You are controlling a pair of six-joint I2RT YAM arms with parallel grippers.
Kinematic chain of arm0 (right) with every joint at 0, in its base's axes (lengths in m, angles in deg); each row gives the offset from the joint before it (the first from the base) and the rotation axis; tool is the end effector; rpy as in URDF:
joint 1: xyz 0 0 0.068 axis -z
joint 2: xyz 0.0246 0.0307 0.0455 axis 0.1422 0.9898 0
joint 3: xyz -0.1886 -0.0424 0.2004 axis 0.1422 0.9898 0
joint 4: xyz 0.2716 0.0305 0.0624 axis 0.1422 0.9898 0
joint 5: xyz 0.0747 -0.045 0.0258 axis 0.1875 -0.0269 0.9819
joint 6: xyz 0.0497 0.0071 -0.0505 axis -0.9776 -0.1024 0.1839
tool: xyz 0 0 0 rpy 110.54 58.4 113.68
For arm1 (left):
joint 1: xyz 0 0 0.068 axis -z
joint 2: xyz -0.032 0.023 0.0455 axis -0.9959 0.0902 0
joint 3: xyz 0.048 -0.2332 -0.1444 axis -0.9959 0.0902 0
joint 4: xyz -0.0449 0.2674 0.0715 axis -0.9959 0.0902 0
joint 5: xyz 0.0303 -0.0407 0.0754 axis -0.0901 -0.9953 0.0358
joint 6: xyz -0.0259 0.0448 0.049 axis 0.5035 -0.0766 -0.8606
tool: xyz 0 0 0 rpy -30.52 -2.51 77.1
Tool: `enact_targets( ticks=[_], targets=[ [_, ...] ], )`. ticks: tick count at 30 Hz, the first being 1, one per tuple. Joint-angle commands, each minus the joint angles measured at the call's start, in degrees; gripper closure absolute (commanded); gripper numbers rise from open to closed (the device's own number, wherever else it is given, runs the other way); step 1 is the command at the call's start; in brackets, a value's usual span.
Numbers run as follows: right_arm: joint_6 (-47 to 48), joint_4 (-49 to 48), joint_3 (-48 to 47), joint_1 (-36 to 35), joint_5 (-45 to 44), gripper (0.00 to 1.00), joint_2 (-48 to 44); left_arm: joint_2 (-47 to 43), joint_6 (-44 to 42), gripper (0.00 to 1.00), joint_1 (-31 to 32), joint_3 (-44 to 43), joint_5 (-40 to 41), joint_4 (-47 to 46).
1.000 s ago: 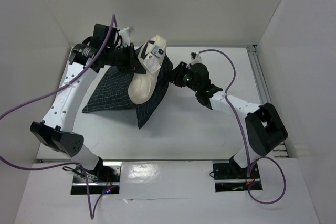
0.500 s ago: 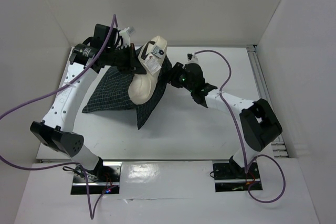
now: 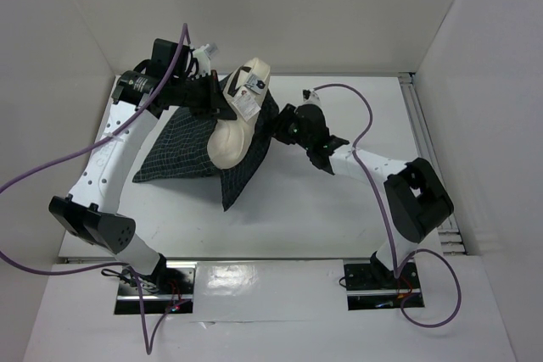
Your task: Put the pillow into the pillowcase
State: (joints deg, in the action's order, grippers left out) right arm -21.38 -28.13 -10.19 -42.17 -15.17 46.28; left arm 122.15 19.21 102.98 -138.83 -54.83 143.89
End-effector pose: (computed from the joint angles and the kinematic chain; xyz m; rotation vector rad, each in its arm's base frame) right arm 0.3456 0.2315 0.2344 0.2735 1.9995 0.9361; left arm 0.3236 -0.1314 0.4464 0.0332 2.3448 -0.8965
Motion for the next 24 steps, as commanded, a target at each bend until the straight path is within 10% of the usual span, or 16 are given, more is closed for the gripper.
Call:
enact_targets(
  ticks=[1, 12, 24],
  targets=[
    [-1.1, -0.9, 0.4, -0.6, -2.2, 0.66, -1.0, -2.0, -1.3, 1.00, 0.0, -0.5, -1.1, -3.7],
    [-7.1, -14.7, 12.4, -0.6, -3.2, 0.47, -8.8, -2.0, -1.3, 1.00, 0.0, -0.5, -1.1, -4.2],
    [-6.1, -14.7, 7.1, -0.6, 1.1, 0.48, -3.7, -2.5, -1.3, 1.00, 0.5, -0.5, -1.1, -4.2]
  ],
)
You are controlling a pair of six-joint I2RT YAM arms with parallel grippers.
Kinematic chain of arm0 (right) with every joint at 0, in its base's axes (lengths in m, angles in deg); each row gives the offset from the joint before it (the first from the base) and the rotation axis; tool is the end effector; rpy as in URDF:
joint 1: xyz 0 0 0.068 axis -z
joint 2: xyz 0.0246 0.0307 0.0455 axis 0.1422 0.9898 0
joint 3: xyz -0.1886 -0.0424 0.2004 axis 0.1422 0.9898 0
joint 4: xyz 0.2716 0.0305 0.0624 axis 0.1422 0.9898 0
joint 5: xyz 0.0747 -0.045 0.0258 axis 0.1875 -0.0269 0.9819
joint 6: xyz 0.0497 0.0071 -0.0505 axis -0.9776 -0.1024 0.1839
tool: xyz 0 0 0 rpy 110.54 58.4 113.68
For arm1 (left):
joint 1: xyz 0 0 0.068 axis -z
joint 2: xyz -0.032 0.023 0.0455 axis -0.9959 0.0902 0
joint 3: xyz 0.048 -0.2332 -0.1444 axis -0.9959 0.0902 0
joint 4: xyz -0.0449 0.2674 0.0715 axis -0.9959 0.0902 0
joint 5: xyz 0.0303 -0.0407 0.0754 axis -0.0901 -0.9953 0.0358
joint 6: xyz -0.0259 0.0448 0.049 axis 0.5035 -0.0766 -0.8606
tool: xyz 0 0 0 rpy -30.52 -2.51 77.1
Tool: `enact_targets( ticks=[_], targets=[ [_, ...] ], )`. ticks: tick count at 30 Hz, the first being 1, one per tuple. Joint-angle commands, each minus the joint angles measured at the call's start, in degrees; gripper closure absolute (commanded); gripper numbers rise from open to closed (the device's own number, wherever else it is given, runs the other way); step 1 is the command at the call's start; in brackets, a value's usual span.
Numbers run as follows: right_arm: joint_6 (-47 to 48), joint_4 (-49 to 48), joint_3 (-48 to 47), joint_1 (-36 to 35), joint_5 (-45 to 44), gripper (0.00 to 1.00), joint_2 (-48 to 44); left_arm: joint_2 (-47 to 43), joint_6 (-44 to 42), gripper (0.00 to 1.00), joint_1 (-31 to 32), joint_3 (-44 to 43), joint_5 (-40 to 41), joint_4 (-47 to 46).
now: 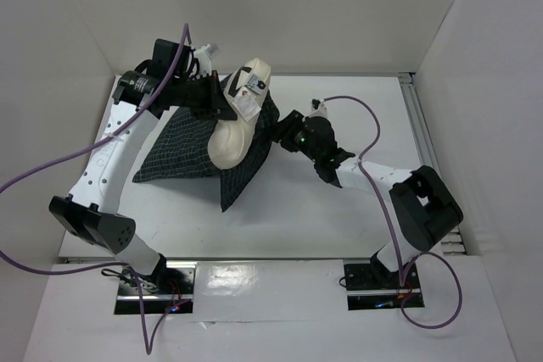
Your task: Put the pillow into the pillowcase
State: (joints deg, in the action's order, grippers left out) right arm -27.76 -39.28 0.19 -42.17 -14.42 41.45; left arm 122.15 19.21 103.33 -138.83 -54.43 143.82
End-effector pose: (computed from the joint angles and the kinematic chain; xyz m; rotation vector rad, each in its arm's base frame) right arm 0.3199 0.2151 0.2238 0.3618 1.9092 1.0723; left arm 0.3231 -0.1331 0.4464 0.0367 2.3443 -0.8918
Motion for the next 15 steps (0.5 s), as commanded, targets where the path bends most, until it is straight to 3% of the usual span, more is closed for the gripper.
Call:
enact_targets(
  ticks=[1, 2, 9, 15],
  targets=[
    [0.3, -2.7, -3.3, -0.6, 0.3, 0.50, 1.6, -2.5, -1.3, 1.00, 0.1, -0.5, -1.5, -4.1],
    [0.3, -2.1, -4.0, -0.6, 0.3, 0.54, 1.6, -2.5, -1.3, 1.00, 0.1, -0.5, -1.5, -4.1],
    [-0.4, -2.1, -2.2, -0.6, -1.5, 0.54, 0.9, -2.5, -1.3, 1.00, 0.1, -0.5, -1.5, -4.1],
    [-0.9, -2.1, -2.2, -0.6, -1.5, 0.64, 1.6, -2.5, -1.3, 1.00, 0.1, 0.6, -1.5, -4.1]
  ],
)
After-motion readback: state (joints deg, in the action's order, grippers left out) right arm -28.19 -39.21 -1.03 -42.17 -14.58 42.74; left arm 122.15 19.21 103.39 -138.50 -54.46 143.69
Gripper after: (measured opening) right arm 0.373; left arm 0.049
